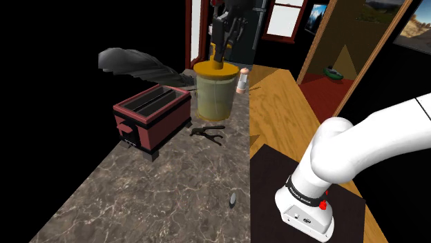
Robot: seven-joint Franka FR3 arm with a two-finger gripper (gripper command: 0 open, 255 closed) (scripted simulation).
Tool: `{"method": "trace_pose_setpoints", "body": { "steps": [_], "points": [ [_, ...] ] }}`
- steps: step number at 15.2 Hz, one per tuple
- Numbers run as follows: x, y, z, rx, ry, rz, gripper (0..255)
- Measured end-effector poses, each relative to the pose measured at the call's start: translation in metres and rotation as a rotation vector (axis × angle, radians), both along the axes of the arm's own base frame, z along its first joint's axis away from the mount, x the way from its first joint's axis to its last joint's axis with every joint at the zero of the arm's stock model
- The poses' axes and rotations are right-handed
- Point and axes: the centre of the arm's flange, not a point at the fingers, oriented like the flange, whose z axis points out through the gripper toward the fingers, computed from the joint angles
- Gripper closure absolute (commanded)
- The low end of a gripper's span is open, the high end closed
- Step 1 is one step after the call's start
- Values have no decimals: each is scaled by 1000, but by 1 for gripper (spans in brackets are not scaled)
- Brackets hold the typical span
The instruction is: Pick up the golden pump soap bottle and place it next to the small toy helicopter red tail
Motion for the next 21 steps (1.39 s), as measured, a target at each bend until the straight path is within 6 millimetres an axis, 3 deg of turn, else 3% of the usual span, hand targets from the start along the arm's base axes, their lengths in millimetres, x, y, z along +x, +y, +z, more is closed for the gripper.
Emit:
{"method": "trace_pose_setpoints", "body": {
  "steps": [21],
  "points": [
    [85,-264,2,1,0,0,255]
  ]
}}
